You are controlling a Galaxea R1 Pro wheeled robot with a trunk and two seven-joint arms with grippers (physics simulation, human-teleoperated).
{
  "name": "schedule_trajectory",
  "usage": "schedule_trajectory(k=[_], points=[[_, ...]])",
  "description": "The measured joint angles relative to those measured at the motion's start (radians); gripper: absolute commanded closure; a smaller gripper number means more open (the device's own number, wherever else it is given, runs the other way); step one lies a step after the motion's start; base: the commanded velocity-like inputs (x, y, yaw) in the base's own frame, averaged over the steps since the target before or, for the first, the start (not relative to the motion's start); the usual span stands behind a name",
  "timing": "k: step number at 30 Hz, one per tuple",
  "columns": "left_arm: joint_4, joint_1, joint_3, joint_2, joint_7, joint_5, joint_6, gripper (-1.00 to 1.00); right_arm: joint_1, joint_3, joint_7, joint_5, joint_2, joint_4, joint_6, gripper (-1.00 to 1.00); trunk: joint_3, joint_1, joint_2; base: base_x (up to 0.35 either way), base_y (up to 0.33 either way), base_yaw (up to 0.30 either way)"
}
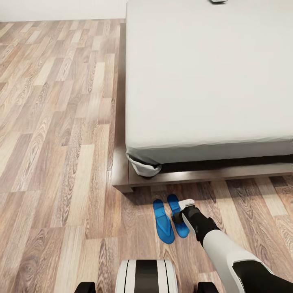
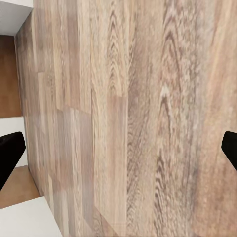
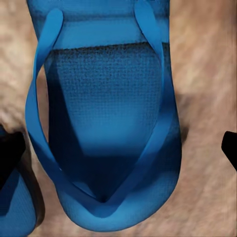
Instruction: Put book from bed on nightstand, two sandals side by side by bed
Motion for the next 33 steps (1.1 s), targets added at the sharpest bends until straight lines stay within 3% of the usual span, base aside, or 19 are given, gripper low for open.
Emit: schedule_trajectory(k=[6,33], points=[[0.000,0.000,0.000,0.000,0.001,0.000,-0.001,-1.00,0.000,0.000,0.000,0.000,-0.001,0.000,0.000,-1.00,0.000,0.000,0.000,0.000,0.000,0.000],[0.001,0.000,0.000,0.000,0.001,0.000,0.000,-1.00,0.000,0.000,0.002,0.000,-0.006,-0.001,0.000,-1.00,0.104,-0.012,0.006,0.000,0.000,0.000]])
